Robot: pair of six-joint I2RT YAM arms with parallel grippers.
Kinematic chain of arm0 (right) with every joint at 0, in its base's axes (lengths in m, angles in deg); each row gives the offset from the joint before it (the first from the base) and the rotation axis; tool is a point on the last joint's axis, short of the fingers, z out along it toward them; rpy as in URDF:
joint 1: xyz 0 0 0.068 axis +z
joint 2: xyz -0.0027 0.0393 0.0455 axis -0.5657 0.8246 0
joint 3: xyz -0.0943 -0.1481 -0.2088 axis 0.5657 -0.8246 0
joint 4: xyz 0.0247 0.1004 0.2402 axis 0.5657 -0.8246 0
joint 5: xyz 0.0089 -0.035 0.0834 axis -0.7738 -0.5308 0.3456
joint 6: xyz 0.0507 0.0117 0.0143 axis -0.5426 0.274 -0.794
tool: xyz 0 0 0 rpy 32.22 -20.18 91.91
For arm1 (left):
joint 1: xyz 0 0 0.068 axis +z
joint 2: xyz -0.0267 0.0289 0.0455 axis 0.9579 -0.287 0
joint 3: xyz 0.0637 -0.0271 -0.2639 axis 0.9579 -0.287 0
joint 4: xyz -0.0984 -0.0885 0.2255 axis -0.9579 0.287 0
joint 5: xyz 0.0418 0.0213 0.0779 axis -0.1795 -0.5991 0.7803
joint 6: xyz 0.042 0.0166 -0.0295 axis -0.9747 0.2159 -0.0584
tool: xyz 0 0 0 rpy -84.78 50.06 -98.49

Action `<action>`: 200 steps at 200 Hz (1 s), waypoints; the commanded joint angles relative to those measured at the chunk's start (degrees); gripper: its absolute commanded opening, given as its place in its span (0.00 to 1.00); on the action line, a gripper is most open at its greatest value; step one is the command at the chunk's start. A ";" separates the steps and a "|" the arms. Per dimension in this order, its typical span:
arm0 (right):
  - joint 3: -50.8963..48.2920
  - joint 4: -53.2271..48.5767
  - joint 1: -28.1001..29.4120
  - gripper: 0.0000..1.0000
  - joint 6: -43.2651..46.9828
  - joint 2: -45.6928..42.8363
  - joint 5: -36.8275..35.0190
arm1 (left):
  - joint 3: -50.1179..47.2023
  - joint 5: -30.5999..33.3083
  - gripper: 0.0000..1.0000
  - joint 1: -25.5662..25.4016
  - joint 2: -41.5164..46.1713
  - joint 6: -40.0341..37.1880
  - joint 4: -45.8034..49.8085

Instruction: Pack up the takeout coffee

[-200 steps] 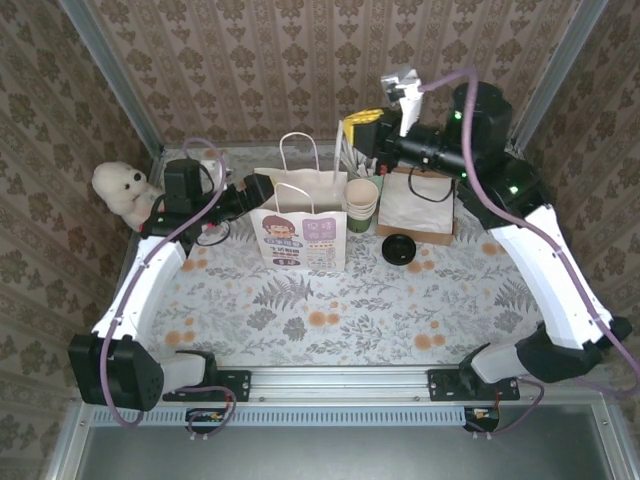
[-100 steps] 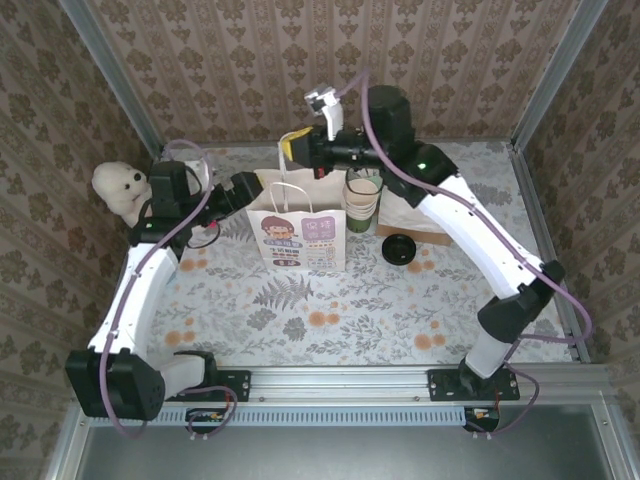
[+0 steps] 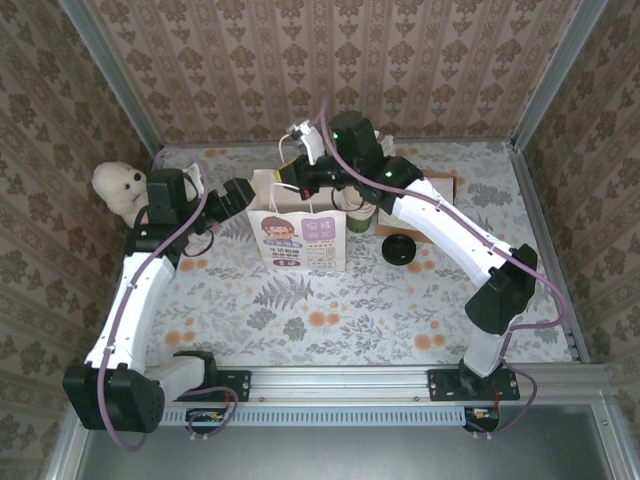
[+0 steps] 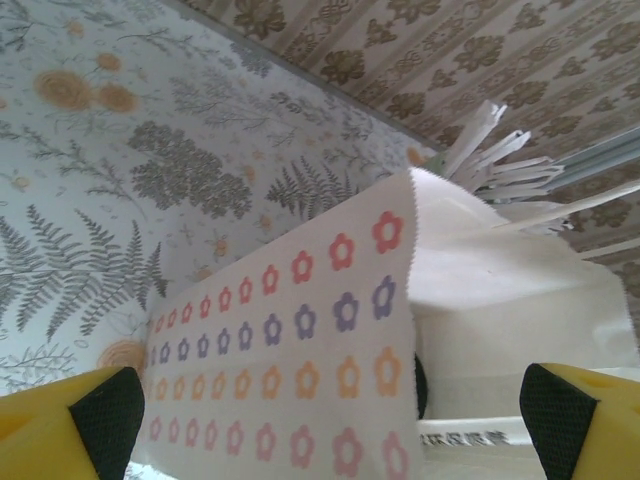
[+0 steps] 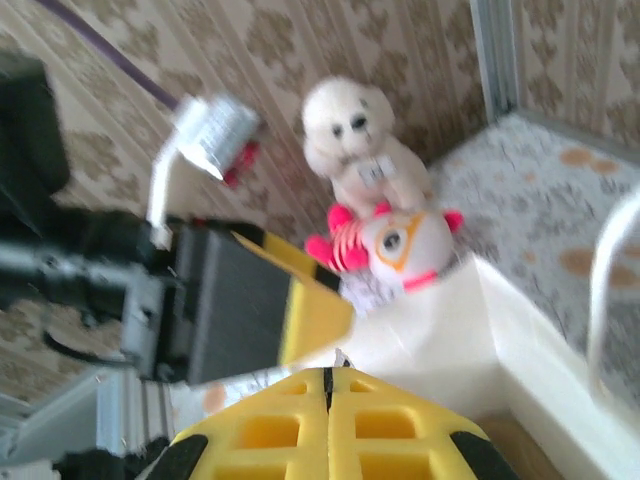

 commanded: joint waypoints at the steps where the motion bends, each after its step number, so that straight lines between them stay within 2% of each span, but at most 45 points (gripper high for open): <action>1: -1.58 -6.09 -2.23 0.21 2.37 -4.63 -3.95 | 0.19 0.35 1.00 0.33 -0.67 -1.96 1.42; 23: -6.64 -5.77 -3.46 0.38 2.88 -9.14 -8.16 | 0.08 0.17 1.00 0.24 -0.56 -2.11 0.58; 60: -11.22 -10.49 -7.63 0.64 4.46 -17.07 -9.97 | 0.77 -2.68 1.00 0.24 -0.58 -4.51 -1.43; 84: -19.44 -9.98 -14.24 0.82 0.44 -25.00 -19.26 | -0.03 -4.02 1.00 0.28 -0.24 -5.56 -4.35; 97: -25.21 -9.32 -19.32 0.99 -3.28 -28.04 -23.61 | -1.04 -3.58 1.00 0.24 0.19 -5.33 -6.28; 118: -30.63 -12.40 -27.80 1.00 -8.29 -27.60 -25.55 | -4.25 1.05 1.00 0.27 2.85 -2.77 -10.41; 139: -31.06 -17.06 -33.43 1.00 -7.69 -19.73 -24.55 | -5.66 4.32 1.00 0.24 4.53 -2.23 -11.91; 147: -29.31 -19.53 -33.93 1.00 -6.46 -15.34 -25.98 | -5.56 4.58 1.00 0.24 4.47 -2.44 -11.57; 174: -18.99 -27.71 -31.44 1.00 -4.38 -0.63 -38.19 | -4.27 4.38 1.00 0.24 2.62 -2.96 -9.44; 200: -11.70 -28.17 -31.12 1.00 -6.20 8.70 -37.70 | -3.99 4.19 1.00 0.24 1.09 -2.45 -9.55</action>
